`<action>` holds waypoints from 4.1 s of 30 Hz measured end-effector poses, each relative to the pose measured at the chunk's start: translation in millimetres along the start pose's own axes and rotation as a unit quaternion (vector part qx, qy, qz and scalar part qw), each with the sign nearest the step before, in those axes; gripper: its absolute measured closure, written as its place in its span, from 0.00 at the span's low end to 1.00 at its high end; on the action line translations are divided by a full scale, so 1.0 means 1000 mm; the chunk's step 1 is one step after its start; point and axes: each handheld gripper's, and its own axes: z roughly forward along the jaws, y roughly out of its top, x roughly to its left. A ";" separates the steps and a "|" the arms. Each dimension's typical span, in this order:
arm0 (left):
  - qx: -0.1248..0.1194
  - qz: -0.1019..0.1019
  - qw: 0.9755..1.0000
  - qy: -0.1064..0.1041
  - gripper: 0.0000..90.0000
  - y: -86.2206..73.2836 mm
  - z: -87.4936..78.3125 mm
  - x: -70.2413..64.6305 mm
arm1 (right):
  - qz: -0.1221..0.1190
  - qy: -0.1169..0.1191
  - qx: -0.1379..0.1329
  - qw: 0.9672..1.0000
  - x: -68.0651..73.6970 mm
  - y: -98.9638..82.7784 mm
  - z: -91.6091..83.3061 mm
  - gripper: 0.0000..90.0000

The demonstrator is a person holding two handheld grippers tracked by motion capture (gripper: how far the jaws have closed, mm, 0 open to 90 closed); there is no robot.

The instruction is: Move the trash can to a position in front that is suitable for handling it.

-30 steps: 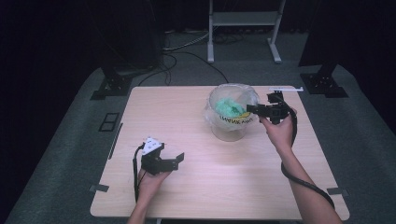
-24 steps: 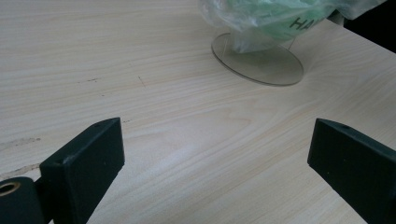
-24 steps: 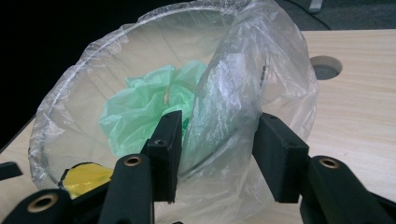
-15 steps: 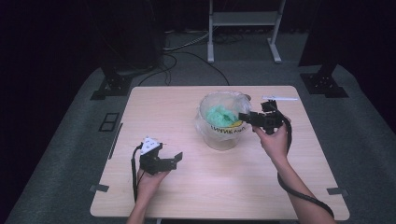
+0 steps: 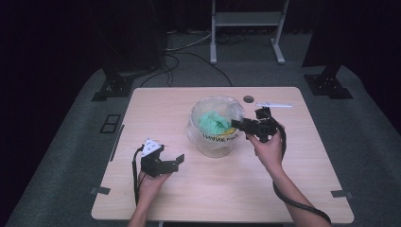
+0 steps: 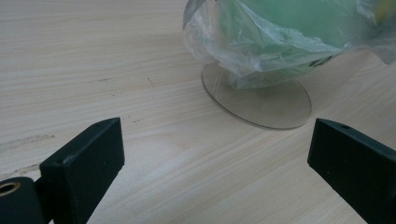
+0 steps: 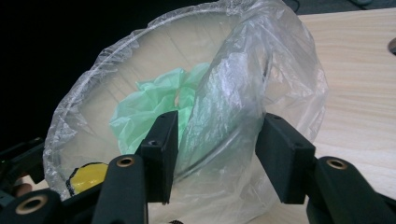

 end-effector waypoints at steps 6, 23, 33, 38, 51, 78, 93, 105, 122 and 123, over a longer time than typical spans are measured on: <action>-0.002 -0.001 1.000 0.001 0.03 0.000 -0.001 0.001 | -0.001 0.013 0.000 1.000 0.006 -0.003 0.002 0.54; -0.017 0.010 1.000 -0.012 0.03 0.004 -0.005 -0.005 | -0.009 0.056 0.001 0.998 0.013 -0.010 0.002 0.42; -0.021 0.012 0.999 -0.027 0.03 0.010 -0.008 -0.013 | 0.001 0.073 -0.041 0.997 -0.001 -0.008 -0.021 0.36; -0.030 0.007 0.999 -0.037 0.03 0.016 -0.013 -0.013 | -0.001 0.063 -0.051 0.997 -0.013 -0.011 -0.029 0.36; -0.043 0.016 0.997 -0.064 0.04 0.040 -0.016 -0.025 | 0.001 0.037 -0.050 0.998 -0.030 -0.016 -0.039 0.36; -0.023 -0.023 0.998 -0.048 0.24 0.094 0.009 -0.015 | -0.007 0.056 -0.058 0.997 -0.029 -0.015 -0.043 0.36; -0.015 0.018 1.000 -0.018 0.77 0.108 0.014 -0.014 | -0.018 0.056 -0.060 0.996 -0.021 -0.012 -0.039 0.38; -0.041 0.055 0.998 0.004 0.96 0.113 0.007 -0.020 | -0.015 0.048 -0.053 0.997 -0.017 -0.003 -0.030 0.37; -0.062 0.055 0.996 -0.024 0.99 0.117 -0.001 -0.025 | -0.043 0.013 -0.011 0.999 0.011 0.022 0.007 0.44; -0.064 0.053 0.996 -0.026 0.99 0.117 -0.001 -0.024 | -0.047 0.009 -0.005 0.999 0.012 0.022 0.009 0.47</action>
